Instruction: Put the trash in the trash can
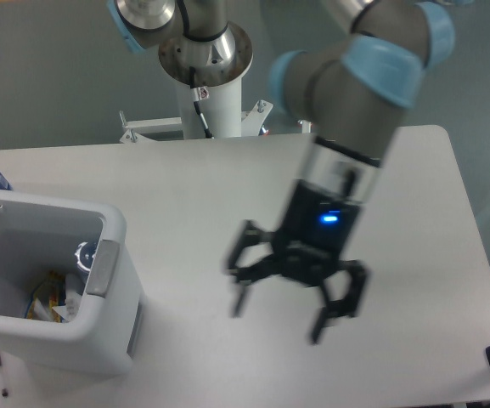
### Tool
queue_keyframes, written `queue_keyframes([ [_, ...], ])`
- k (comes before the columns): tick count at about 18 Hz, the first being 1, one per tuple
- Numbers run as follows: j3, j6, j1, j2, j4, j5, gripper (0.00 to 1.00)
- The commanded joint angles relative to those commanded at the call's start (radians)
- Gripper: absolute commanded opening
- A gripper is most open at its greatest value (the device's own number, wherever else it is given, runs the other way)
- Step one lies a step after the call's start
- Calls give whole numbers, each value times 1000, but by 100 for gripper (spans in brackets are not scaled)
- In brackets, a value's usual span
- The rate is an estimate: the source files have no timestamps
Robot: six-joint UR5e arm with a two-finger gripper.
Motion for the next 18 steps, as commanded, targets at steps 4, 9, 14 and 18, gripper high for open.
queue_keyframes([
  [4,-63,240,36,37,-5,329,100],
  [9,-69,414,-6,25,-75,550,100],
  [14,-72,603,-30,15,-124,669,100],
  [18,-71,603,-43,0,-132,707,100],
])
